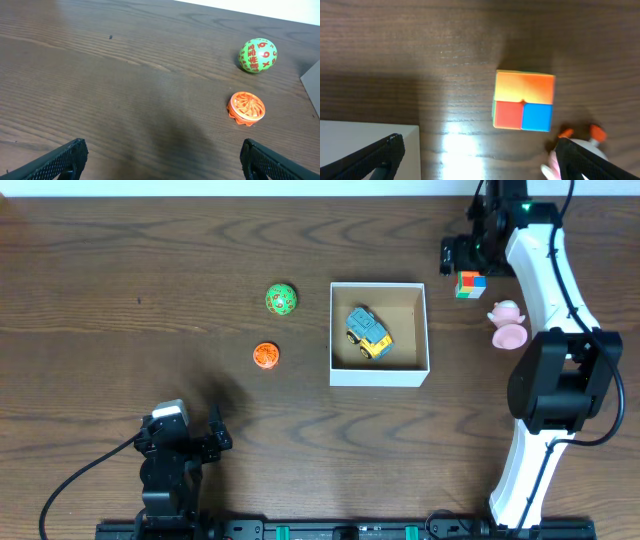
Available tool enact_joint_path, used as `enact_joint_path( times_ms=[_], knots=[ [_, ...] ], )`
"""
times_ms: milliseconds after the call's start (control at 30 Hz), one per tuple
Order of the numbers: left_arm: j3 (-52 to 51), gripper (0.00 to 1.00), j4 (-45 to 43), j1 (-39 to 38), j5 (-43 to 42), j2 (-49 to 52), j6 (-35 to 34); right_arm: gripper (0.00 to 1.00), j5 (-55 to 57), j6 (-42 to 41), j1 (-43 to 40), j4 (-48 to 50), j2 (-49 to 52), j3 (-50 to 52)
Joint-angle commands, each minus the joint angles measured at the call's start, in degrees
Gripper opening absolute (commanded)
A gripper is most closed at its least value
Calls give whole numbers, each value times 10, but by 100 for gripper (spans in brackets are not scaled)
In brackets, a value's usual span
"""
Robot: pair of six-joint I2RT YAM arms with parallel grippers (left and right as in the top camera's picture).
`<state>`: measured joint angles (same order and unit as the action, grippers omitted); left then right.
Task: Pack container
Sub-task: 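Move the right gripper toward the rainbow cube, then lower the right gripper and grasp the rainbow cube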
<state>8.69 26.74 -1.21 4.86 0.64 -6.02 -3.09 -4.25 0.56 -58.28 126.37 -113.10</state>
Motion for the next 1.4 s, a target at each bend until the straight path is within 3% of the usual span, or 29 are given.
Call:
enact_joint_path(
  times_ms=[0,400,1367],
  knots=[
    [-11,98,0,2,1,0,-3,99,-6,-10,2,24,1,30],
    [-11,98,0,2,1,0,-3,99,35,53,-11,106,4,45],
    [-11,98,0,2,1,0,-3,99,42,56,-20,125,82,45]
  ],
)
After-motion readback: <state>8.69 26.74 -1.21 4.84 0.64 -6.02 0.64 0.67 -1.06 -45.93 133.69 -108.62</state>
